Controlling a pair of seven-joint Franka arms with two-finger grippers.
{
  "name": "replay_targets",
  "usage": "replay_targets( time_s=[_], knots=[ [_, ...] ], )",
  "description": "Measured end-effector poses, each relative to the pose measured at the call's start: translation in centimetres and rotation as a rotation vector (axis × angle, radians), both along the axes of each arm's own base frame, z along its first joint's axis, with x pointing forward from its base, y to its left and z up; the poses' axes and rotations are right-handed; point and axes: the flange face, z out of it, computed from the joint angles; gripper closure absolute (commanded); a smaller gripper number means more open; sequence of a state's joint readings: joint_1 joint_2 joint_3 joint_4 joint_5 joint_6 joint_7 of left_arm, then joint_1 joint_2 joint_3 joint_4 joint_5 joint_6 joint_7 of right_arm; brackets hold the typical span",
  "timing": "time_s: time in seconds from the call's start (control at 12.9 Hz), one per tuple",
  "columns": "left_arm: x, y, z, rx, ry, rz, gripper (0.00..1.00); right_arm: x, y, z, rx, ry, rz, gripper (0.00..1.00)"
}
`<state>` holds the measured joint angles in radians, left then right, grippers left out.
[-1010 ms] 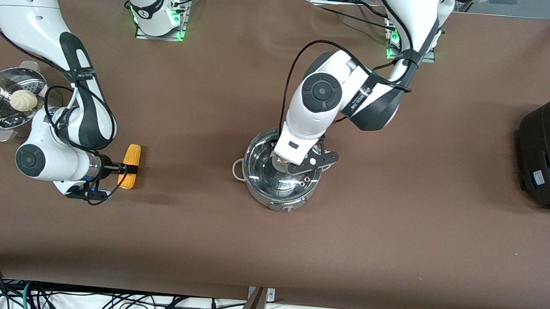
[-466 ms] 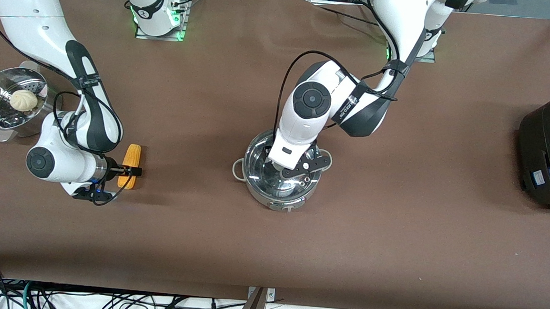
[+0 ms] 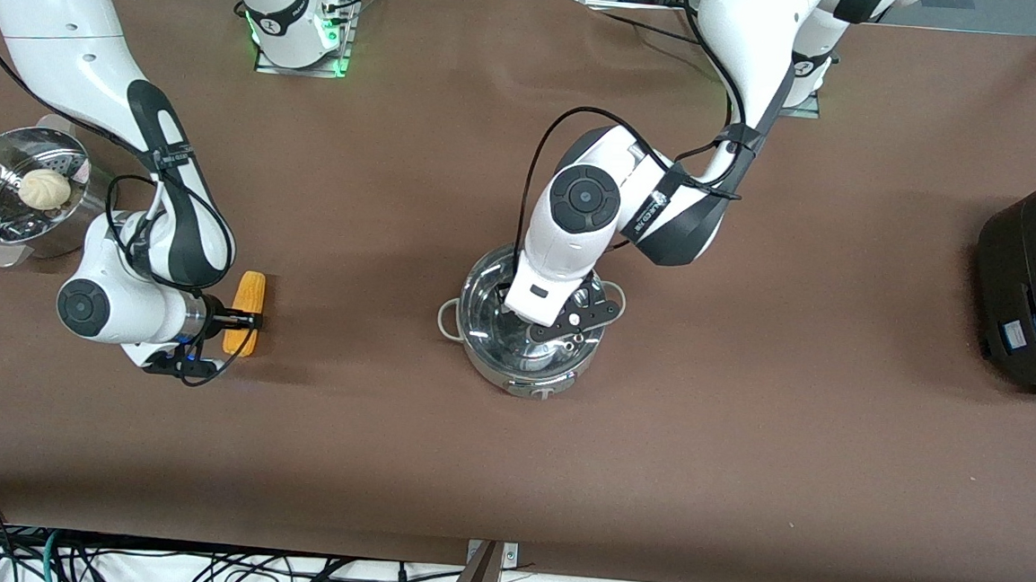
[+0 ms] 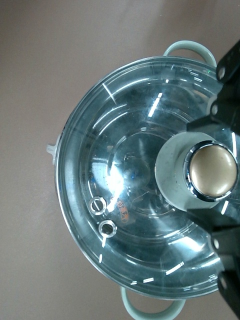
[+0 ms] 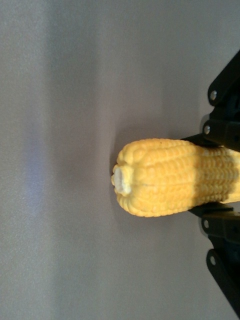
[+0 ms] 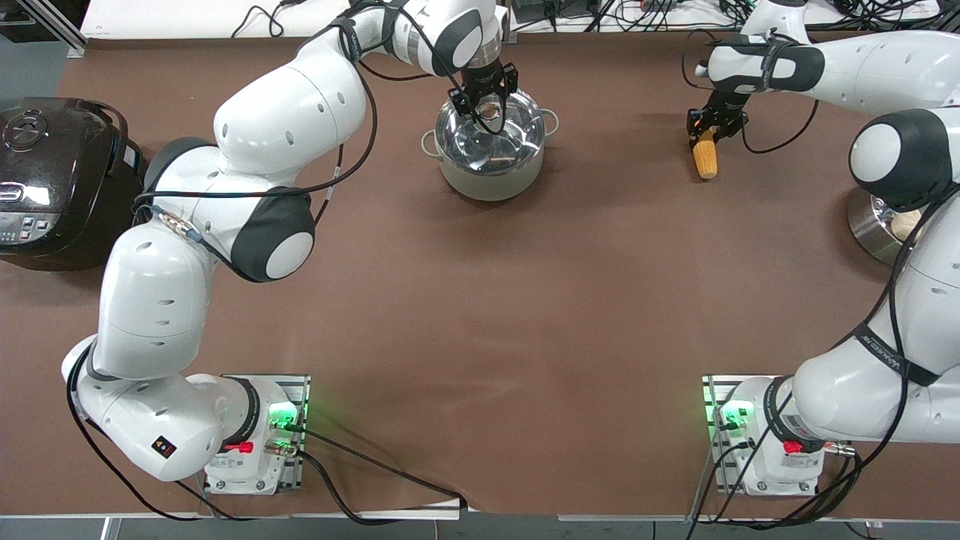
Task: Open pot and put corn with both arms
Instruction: 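Close the left gripper on the knob while the right gripper grasps the corn, then lift the lid with the left gripper while the right gripper raises the corn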
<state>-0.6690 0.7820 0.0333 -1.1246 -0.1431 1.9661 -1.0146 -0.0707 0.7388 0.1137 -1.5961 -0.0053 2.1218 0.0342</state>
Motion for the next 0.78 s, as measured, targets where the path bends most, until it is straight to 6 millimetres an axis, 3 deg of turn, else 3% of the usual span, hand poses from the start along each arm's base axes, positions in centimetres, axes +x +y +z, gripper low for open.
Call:
replay_targets(
  time_s=[0.31,0.39,0.47,0.78],
  knots=[
    [0.0,0.0,0.0,0.000,0.000,0.000,0.73,0.0,0.0,0.1,0.000,0.000,0.000,0.80],
    [0.0,0.0,0.0,0.000,0.000,0.000,0.93,0.0,0.0,0.1,0.000,-0.001,0.000,0.80],
    [0.0,0.0,0.0,0.000,0.000,0.000,1.00,0.1,0.0,0.2,0.000,-0.002,0.000,0.79],
    [0.0,0.0,0.1,0.002,0.003,0.000,1.00,0.9,0.1,1.6,0.002,-0.035,0.001,0.79]
  ],
)
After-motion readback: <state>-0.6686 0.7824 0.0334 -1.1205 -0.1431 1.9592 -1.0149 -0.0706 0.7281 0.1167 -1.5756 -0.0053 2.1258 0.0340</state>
